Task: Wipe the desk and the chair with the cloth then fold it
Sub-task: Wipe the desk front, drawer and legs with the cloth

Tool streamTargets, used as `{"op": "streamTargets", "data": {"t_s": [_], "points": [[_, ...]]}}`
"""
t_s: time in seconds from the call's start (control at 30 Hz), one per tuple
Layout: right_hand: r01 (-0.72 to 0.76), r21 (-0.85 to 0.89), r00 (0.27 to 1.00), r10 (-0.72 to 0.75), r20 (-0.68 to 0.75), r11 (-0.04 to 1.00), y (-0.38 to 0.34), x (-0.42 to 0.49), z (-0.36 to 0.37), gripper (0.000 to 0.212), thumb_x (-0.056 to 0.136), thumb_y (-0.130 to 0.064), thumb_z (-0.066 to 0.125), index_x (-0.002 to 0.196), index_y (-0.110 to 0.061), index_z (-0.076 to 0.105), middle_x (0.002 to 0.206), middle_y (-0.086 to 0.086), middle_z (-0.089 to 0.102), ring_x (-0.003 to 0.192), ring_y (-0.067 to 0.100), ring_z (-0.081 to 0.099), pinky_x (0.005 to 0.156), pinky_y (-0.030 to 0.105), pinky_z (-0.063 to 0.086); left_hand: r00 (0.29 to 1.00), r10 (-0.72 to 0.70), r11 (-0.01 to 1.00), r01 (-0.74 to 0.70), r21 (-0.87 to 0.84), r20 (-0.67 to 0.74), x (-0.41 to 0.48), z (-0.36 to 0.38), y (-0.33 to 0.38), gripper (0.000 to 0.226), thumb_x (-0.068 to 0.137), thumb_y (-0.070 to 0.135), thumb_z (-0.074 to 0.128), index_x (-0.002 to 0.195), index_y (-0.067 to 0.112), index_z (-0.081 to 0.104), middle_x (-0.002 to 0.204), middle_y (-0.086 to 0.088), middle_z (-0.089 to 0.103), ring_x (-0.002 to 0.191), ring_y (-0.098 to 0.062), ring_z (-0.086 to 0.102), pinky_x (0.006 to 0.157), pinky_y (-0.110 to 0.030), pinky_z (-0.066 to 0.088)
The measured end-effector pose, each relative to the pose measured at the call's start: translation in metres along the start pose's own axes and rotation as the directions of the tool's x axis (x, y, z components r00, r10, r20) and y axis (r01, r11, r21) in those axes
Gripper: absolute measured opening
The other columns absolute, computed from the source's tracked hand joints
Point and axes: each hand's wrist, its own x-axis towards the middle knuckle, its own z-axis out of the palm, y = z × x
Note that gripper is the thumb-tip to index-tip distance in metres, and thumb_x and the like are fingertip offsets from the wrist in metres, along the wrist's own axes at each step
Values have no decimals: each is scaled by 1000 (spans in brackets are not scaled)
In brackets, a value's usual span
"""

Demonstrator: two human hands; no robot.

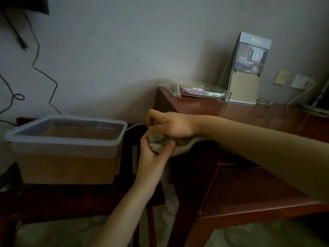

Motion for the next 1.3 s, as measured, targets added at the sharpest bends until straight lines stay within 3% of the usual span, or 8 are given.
{"op": "streamTargets", "data": {"t_s": [0.13, 0.3, 0.53, 0.67, 0.87, 0.97, 1.07, 1.3], "points": [[24, 321, 963, 64, -263, 947, 5, 1, -6, 18, 98, -18, 45, 105, -1, 45, 88, 15, 57, 79, 27, 58, 75, 38, 48, 998, -56, 998, 56, -32, 1, 8, 14, -11, 52, 79, 19, 72, 125, 25, 48, 112, 7, 61, 100, -2, 59, 78, -15, 49], [-184, -52, 826, 126, -550, 982, 28, -13, -42, 33, 102, -30, 38, 97, -3, 56, 82, 5, 56, 80, 19, 51, 63, 26, 33, 981, 157, 931, -109, 349, -112, 38, 5, -34, 20, 86, 10, 58, 99, 26, 59, 98, 0, 62, 91, -16, 60, 73, -28, 48], [-556, 95, 799, 563, -211, 826, 64, -17, -43, 55, 99, -47, 30, 128, -7, 56, 127, 17, 58, 114, 32, 56, 100, 37, 42, 936, -333, 850, 350, 394, -113, 83, 0, -59, 23, 96, 10, 46, 116, 6, 57, 93, -7, 60, 95, -22, 60, 68, -23, 47], [-528, 170, 815, 553, -175, 832, 67, -21, -44, 55, 99, -49, 28, 128, -13, 57, 129, 18, 56, 121, 33, 51, 105, 43, 39, 996, 86, 893, -93, 441, 37, 20, 12, -51, 22, 88, 5, 59, 110, 8, 62, 94, 5, 61, 90, -12, 60, 71, -10, 45], [-514, 105, 847, 523, -97, 851, 68, -16, -48, 55, 99, -47, 27, 126, -7, 55, 113, 22, 62, 104, 38, 60, 97, 45, 46, 978, 132, 922, -181, 343, 161, -78, 30, -10, 54, 84, 39, 44, 134, 51, 29, 129, 42, 35, 118, 25, 33, 95, 2, 29], [-489, 106, 862, 498, -95, 866, 70, -10, -48, 53, 101, -43, 26, 131, -8, 51, 123, 18, 60, 111, 34, 58, 101, 38, 43, 986, 93, 966, -124, 226, 142, -47, 38, -18, 56, 90, 14, 54, 142, 25, 36, 131, 21, 47, 120, 6, 47, 92, 1, 33], [-473, 40, 869, 473, -144, 880, 71, -4, -49, 53, 101, -44, 25, 139, -13, 45, 144, 2, 44, 132, 16, 39, 107, 23, 25, 972, 154, 983, -168, 70, 180, 27, 39, -35, 57, 95, 34, 48, 128, -11, 42, 122, -28, 53, 114, -38, 53, 99, -40, 45], [-531, -12, 843, 527, -104, 847, 78, -5, -48, 52, 99, -44, 33, 118, -5, 62, 103, 12, 64, 96, 22, 59, 92, 30, 41, 960, 232, 786, -281, 550, 159, 174, 24, -60, 6, 94, 2, 45, 92, 7, 48, 87, -4, 53, 84, -13, 50, 83, -20, 43]]}}
